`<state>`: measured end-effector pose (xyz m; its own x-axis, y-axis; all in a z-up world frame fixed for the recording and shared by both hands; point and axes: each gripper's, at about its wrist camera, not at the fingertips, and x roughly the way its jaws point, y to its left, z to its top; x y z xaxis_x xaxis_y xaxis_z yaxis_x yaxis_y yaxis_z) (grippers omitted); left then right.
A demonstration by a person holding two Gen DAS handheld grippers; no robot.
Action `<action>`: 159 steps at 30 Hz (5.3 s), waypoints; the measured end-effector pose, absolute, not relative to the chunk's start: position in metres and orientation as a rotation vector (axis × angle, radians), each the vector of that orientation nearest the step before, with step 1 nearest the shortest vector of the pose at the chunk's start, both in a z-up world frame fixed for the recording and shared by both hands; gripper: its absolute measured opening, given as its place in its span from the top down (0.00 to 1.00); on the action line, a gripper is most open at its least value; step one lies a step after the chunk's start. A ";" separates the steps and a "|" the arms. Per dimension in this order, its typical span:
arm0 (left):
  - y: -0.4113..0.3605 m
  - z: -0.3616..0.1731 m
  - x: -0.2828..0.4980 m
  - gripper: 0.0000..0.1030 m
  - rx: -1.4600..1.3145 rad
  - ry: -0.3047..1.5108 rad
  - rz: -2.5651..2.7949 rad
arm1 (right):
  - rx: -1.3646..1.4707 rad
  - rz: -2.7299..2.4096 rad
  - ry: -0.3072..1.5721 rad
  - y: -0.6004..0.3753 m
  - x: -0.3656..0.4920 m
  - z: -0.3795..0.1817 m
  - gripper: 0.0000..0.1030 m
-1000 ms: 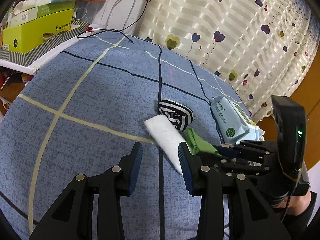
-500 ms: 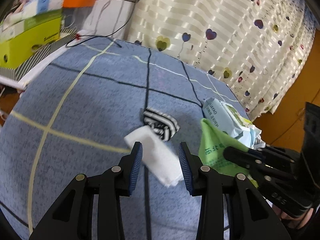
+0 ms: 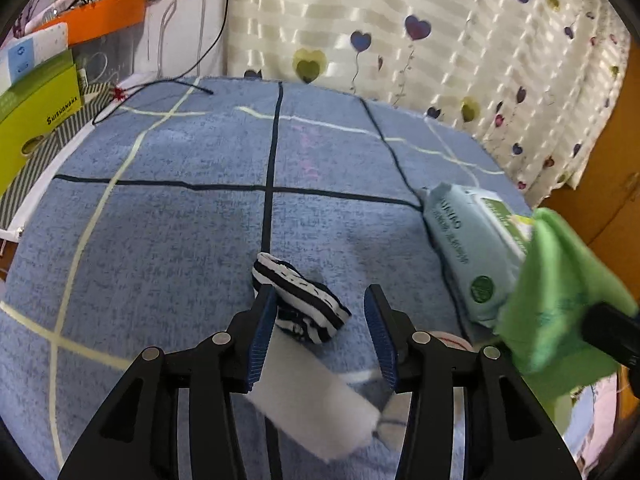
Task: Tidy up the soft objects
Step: 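Grasp the green cloth with the right gripper and lift it, then grasp the black-white striped sock with the left gripper while the right carries the green cloth, then lower the striped sock and green cloth into the box with both grippers, then open both grippers over the box and release the items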
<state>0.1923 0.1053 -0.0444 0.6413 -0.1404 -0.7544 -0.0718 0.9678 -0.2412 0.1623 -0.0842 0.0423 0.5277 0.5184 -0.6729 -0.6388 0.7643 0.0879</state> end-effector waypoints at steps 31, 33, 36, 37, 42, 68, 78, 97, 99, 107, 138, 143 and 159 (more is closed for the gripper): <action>0.065 0.047 0.100 0.90 -0.244 0.647 -0.131 | -0.026 0.685 0.630 -0.151 0.122 0.071 0.94; 0.059 0.050 0.095 0.90 -0.235 0.645 -0.132 | -0.021 0.683 0.623 -0.156 0.116 0.073 0.94; 0.050 0.054 0.089 0.90 -0.226 0.640 -0.140 | -0.018 0.677 0.615 -0.162 0.108 0.076 0.94; 0.047 0.056 0.086 0.90 -0.224 0.638 -0.147 | -0.017 0.675 0.613 -0.163 0.107 0.077 0.94; 0.032 0.063 0.078 0.90 -0.211 0.627 -0.181 | -0.007 0.652 0.599 -0.176 0.100 0.082 0.94; -0.034 0.082 0.086 0.90 -0.167 0.611 -0.336 | 0.064 0.479 0.574 -0.265 0.101 0.085 0.94; -0.071 0.086 0.108 0.90 -0.125 0.610 -0.414 | 0.109 0.377 0.594 -0.314 0.119 0.074 0.94; -0.094 0.074 0.150 0.90 -0.119 0.640 -0.481 | 0.137 0.369 0.741 -0.325 0.212 0.015 0.94; -0.098 0.072 0.155 0.90 -0.112 0.647 -0.480 | 0.136 0.367 0.762 -0.325 0.221 0.005 0.94; -0.109 0.063 0.172 0.90 -0.095 0.680 -0.477 | 0.092 0.372 0.855 -0.316 0.244 -0.028 0.83; -0.165 0.008 0.258 0.80 0.024 0.900 -0.403 | 0.167 0.355 0.705 -0.354 0.205 0.009 0.56; -0.167 0.006 0.260 0.70 0.012 0.909 -0.413 | 0.167 0.357 0.705 -0.354 0.205 0.009 0.56; -0.135 0.052 0.204 0.70 -0.089 0.804 -0.476 | 0.141 0.373 0.679 -0.337 0.175 0.029 0.56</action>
